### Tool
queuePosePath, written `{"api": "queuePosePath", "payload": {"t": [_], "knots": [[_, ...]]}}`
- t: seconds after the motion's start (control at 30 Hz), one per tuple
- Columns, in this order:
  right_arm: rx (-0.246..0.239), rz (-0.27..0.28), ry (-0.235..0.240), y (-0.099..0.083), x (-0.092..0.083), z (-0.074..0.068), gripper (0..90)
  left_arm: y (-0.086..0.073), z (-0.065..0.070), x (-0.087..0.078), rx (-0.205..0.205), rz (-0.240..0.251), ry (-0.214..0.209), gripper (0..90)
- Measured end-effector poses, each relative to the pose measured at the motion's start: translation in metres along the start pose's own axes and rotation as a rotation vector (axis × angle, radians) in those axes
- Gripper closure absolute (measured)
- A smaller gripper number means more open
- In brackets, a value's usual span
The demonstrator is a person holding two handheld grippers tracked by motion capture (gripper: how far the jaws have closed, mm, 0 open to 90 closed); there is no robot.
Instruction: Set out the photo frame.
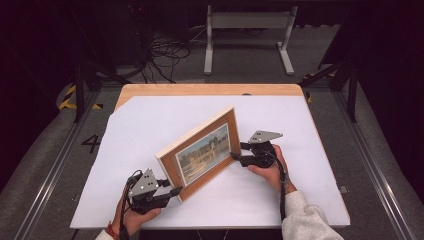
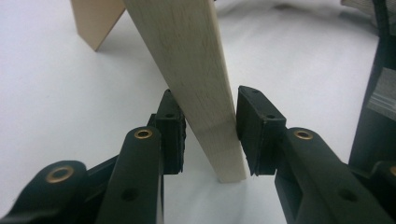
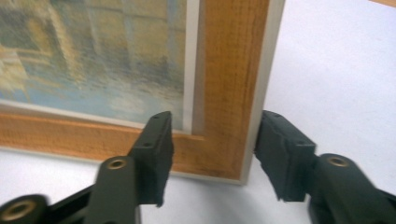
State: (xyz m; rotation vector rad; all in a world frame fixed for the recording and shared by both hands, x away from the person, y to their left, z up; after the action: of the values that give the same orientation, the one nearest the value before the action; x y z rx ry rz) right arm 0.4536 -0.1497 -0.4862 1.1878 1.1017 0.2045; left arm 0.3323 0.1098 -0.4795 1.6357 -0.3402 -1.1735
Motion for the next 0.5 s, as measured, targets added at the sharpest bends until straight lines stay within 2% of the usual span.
{"api": "queuePosePath", "payload": {"t": [0.07, 0.17, 0.23, 0.43, 0.5], "knots": [[-0.009, 0.000, 0.009, 0.000, -0.001, -0.001, 46.4, -0.001, 0.000, -0.001, -0.003, -0.001, 0.001, 64.2], [-0.002, 0.019, 0.005, 0.004, 0.002, -0.001, 39.0, -0.001, 0.000, -0.001, -0.002, -0.001, -0.001, 64.3], [0.001, 0.022, -0.003, 0.006, 0.005, -0.002, 38.2, -0.001, 0.000, -0.001, -0.004, 0.002, -0.005, 64.5], [0.020, 0.033, 0.011, 0.010, 0.010, -0.005, 36.8, 0.000, -0.001, 0.000, -0.001, -0.003, -0.018, 64.8], [0.022, 0.031, 0.010, 0.009, 0.009, -0.003, 40.4, 0.000, -0.002, 0.000, 0.000, -0.004, -0.013, 64.8]]}}
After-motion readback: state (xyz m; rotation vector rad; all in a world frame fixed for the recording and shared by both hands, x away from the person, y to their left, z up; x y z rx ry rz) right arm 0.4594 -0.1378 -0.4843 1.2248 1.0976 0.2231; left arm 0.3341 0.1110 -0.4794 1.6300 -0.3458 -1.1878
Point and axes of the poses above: each handheld gripper's, and its own axes: x roughly forward along the jaws, y roughly out of its top, z roughly to its right, the point moved 8 cm from there along x, roughly forward along the jaws, and after that the axes turned 2 degrees about y, right-handed, at the moved point
